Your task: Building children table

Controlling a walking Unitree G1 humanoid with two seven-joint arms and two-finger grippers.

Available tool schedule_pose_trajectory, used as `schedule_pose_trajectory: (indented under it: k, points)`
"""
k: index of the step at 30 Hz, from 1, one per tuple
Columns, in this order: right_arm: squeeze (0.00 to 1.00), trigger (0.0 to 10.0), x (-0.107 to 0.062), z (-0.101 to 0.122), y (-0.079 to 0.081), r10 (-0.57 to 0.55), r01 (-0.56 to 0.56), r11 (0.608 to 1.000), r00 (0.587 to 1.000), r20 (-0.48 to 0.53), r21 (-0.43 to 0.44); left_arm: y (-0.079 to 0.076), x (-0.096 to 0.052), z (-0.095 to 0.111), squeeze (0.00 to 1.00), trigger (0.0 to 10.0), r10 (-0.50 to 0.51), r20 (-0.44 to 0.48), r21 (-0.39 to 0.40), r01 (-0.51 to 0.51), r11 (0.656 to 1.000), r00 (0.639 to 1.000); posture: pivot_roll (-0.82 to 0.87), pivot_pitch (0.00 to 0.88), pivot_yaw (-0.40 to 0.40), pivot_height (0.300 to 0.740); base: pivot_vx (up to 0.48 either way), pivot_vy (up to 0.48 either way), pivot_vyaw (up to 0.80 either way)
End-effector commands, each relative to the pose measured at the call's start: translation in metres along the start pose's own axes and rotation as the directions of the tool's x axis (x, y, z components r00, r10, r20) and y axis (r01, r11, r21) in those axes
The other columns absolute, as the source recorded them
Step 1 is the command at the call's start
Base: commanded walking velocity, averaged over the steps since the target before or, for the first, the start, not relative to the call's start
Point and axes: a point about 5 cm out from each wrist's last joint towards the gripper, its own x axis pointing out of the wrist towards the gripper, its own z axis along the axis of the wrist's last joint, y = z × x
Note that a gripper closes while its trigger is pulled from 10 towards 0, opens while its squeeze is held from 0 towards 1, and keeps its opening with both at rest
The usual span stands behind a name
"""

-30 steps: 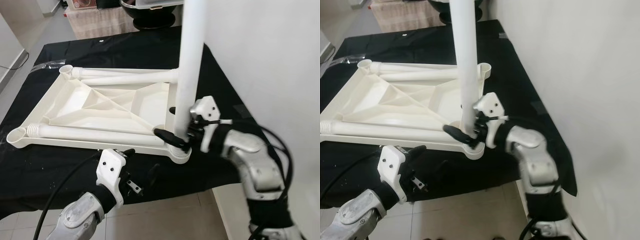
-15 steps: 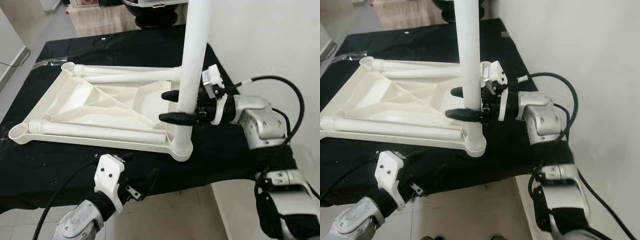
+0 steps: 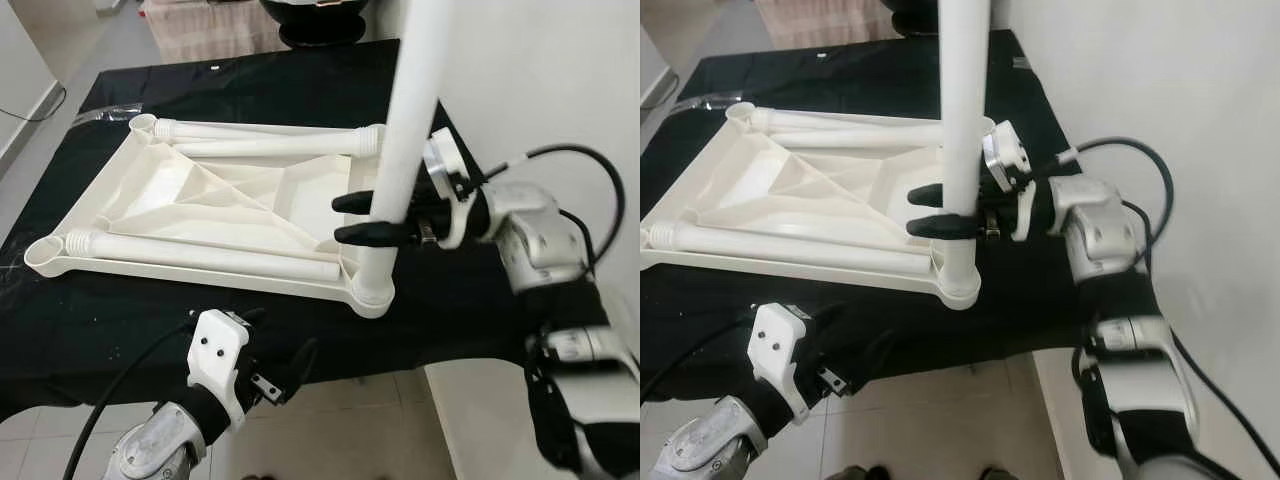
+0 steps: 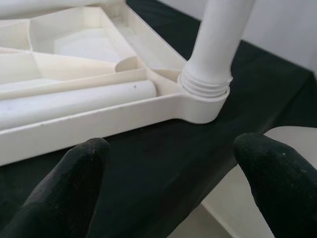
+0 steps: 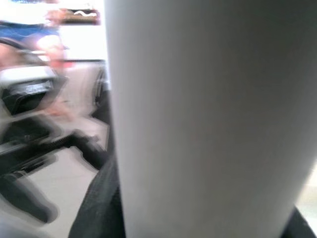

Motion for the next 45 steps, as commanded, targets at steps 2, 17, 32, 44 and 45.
schedule_pose_trajectory:
  k: [2,17,32,44,45]
  points:
    - [0.00,0.0,0.006,-0.038,0.011,-0.336,0.344,0.939,0.926,-0.173,0.020,0.003,-0.002,-0.002,0.00,10.0,0.010,-0.020,0.005,-0.010,1.000,1.000,0.03,0.236,0.013,0.740,0.000,0.000,0.00]
    - [0.00,10.0,0.049,-0.052,0.040,-0.794,0.813,0.573,0.581,-0.178,0.102,0.010,0.012,-0.006,0.00,10.0,0.001,-0.003,0.013,-0.001,1.000,1.000,-0.01,0.177,0.019,0.740,0.000,0.000,0.00]
    - [0.00,10.0,0.036,-0.016,0.018,-0.241,0.241,0.970,0.971,-0.004,0.037,0.007,0.010,-0.006,0.00,10.0,0.027,0.010,0.001,-0.027,1.000,1.000,0.01,0.199,0.012,0.740,0.000,0.000,0.00]
    - [0.00,10.0,0.035,-0.003,-0.006,0.083,-0.084,0.993,0.996,0.016,0.077,0.003,0.002,-0.005,0.00,10.0,0.026,-0.007,-0.002,-0.026,1.000,1.000,0.05,0.228,0.021,0.740,0.000,0.000,0.00]
    - [0.00,10.0,0.035,-0.001,-0.009,0.101,-0.102,0.992,0.995,0.016,0.076,0.003,0.002,-0.005,0.00,10.0,0.025,-0.009,-0.002,-0.025,1.000,1.000,0.05,0.229,0.021,0.740,0.000,0.000,0.00]
